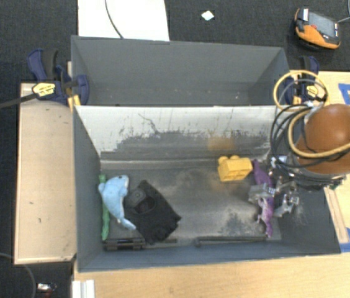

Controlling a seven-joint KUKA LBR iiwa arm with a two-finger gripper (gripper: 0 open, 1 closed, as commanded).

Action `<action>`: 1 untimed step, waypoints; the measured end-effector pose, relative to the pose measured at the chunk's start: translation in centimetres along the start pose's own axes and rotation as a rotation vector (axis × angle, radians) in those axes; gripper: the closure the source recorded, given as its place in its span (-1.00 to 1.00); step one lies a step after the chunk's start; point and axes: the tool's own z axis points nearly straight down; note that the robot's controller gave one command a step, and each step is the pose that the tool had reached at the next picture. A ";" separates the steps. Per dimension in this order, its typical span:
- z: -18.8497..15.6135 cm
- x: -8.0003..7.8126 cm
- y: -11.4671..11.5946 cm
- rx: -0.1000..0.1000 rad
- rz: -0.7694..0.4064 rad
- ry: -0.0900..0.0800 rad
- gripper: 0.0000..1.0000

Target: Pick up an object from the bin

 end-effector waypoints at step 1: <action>0.0 0.0 0.0 0.000 0.002 0.000 1.00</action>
Offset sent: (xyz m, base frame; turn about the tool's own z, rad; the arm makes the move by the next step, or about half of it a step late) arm 0.0002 -0.0003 0.0133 0.0014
